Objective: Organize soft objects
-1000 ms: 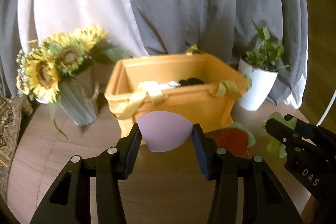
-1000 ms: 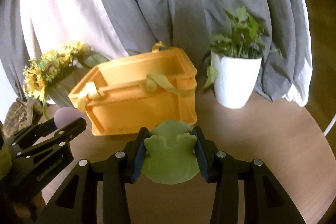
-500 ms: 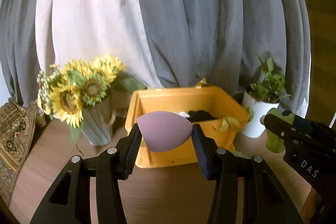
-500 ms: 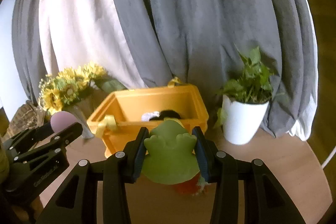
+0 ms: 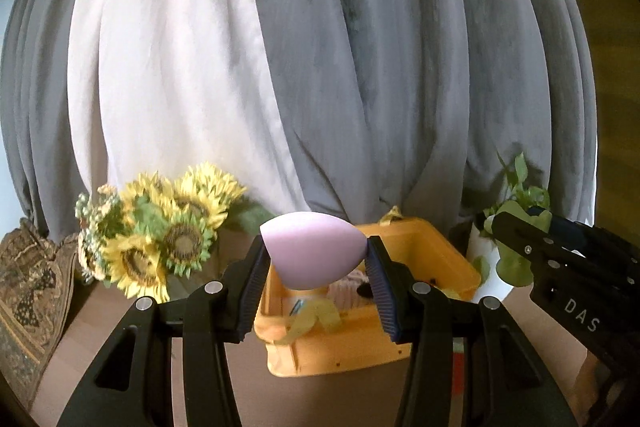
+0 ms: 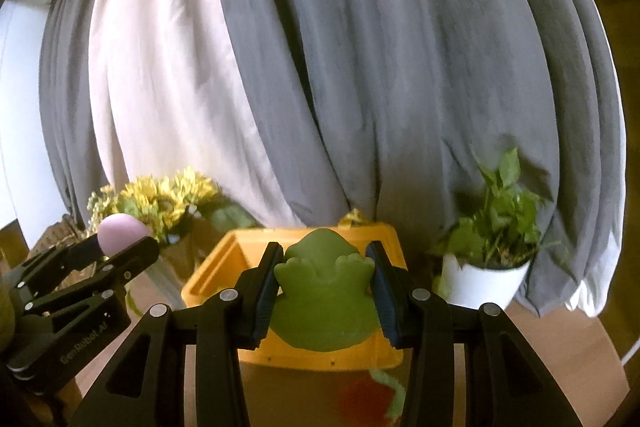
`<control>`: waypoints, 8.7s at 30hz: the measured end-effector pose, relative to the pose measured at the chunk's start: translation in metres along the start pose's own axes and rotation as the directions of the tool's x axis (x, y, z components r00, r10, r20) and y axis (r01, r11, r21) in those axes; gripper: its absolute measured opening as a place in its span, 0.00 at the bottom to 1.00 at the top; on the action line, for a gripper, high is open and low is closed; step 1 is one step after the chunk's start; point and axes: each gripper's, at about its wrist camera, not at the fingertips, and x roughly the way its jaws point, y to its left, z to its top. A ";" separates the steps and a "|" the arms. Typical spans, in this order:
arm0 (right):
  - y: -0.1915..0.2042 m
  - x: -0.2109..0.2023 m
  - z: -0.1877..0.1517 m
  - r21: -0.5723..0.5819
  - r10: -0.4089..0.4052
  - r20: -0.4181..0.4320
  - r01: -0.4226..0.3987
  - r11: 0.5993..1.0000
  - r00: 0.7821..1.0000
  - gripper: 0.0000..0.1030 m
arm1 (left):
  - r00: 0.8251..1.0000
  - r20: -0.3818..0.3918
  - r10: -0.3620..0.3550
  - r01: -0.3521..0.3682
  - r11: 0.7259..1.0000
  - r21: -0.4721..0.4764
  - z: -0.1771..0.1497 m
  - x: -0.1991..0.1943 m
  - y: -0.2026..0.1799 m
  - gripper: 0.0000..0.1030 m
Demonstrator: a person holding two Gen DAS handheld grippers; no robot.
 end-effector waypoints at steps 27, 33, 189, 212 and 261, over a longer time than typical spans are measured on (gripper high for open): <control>-0.008 0.109 0.021 0.005 0.015 -0.041 -0.015 1.000 0.999 0.43 | 0.993 -0.118 -0.014 0.013 1.000 -0.009 0.005 0.121 0.004 0.47; -0.011 0.136 0.010 0.015 0.018 -0.095 -0.017 1.000 0.995 0.43 | 0.986 -0.164 -0.016 0.015 1.000 -0.007 -0.006 0.144 0.004 0.47; -0.036 0.069 -0.109 0.018 0.020 -0.413 -0.013 1.000 0.911 0.42 | 0.905 -0.407 0.126 -0.118 0.992 0.045 -0.102 0.064 -0.033 0.90; -0.005 0.046 -0.033 0.003 0.041 -0.182 -0.041 0.999 0.982 0.42 | 0.973 -0.178 0.146 -0.149 0.989 -0.003 -0.034 0.036 0.000 0.96; 0.028 0.174 0.000 -0.052 0.095 -0.188 -0.107 0.993 0.978 0.63 | 0.945 -0.196 0.261 -0.278 0.958 -0.066 -0.030 0.106 0.048 0.98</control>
